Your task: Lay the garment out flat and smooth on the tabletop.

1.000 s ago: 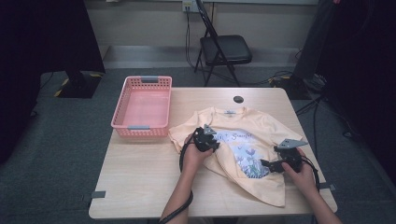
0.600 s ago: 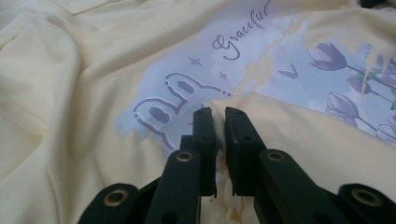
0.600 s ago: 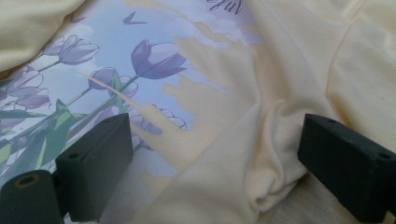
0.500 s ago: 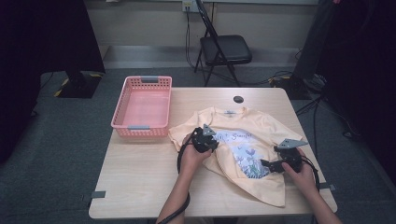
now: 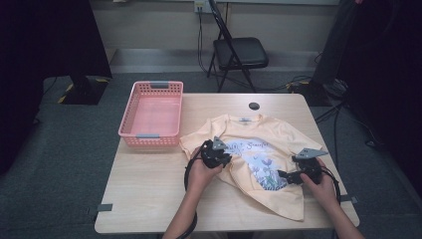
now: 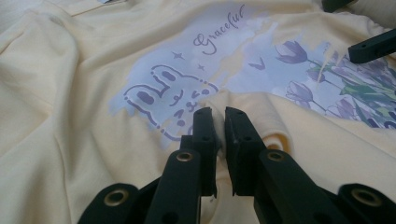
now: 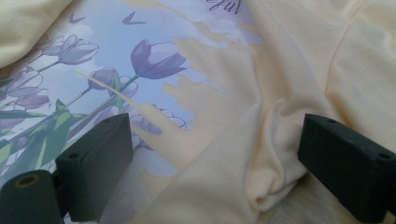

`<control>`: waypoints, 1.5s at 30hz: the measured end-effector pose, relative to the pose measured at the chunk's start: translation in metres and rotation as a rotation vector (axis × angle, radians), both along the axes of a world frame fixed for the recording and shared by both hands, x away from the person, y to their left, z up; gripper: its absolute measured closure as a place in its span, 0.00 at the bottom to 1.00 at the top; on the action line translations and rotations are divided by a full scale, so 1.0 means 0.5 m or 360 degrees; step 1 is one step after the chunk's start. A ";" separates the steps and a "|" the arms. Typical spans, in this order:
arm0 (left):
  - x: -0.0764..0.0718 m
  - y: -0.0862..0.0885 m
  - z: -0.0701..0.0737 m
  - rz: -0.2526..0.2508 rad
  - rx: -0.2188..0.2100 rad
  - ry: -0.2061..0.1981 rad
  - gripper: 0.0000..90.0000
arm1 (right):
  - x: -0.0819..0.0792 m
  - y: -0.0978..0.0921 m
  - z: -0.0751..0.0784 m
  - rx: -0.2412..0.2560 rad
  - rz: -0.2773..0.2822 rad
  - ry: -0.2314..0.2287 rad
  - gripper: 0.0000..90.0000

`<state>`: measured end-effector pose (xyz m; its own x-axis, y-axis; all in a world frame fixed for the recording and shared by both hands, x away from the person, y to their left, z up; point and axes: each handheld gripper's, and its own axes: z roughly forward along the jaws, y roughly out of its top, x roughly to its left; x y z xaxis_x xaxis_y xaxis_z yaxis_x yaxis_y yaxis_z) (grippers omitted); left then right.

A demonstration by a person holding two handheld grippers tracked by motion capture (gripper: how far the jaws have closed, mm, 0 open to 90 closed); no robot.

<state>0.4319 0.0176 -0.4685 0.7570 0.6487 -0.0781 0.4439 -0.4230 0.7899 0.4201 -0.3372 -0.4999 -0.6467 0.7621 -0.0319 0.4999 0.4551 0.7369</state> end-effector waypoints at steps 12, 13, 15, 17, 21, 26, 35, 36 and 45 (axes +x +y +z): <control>-0.039 0.030 0.003 0.0011 -0.0053 0.0024 0.93 | 0.000 0.000 0.000 0.0000 -0.0002 0.0000 0.10; -0.043 0.033 0.002 0.0014 -0.0062 0.0025 0.93 | 0.000 0.000 0.000 0.0000 -0.0002 0.0000 0.10; -0.051 0.040 0.002 0.0011 -0.0060 0.0027 0.93 | 0.000 0.000 0.000 0.0000 -0.0003 0.0001 0.10; -0.060 0.045 0.001 0.0012 -0.0070 0.0034 0.93 | 0.000 0.000 0.000 0.0000 -0.0003 0.0000 0.10; -0.080 0.059 0.000 0.0009 -0.0075 0.0028 0.93 | 0.000 0.000 0.000 0.0000 -0.0003 0.0001 0.10; -0.101 0.072 -0.003 -0.0003 -0.0068 0.0023 0.93 | 0.000 0.000 0.000 0.0000 -0.0002 0.0001 0.10; -0.139 0.091 -0.011 -0.0031 -0.0076 0.0029 0.93 | 0.000 0.000 0.000 0.0000 -0.0002 0.0000 0.10; -0.143 0.094 -0.012 -0.0029 -0.0076 0.0029 0.93 | 0.000 0.000 0.000 0.0000 -0.0003 0.0001 0.10; -0.165 0.122 -0.019 -0.0012 -0.0081 0.0055 0.93 | 0.000 0.000 0.000 0.0000 -0.0002 0.0001 0.10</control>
<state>0.3494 0.0787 -0.4779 0.7582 0.6374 -0.1371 0.4682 -0.3860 0.7949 0.4200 -0.3372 -0.4999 -0.6457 0.7629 -0.0315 0.5009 0.4544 0.7367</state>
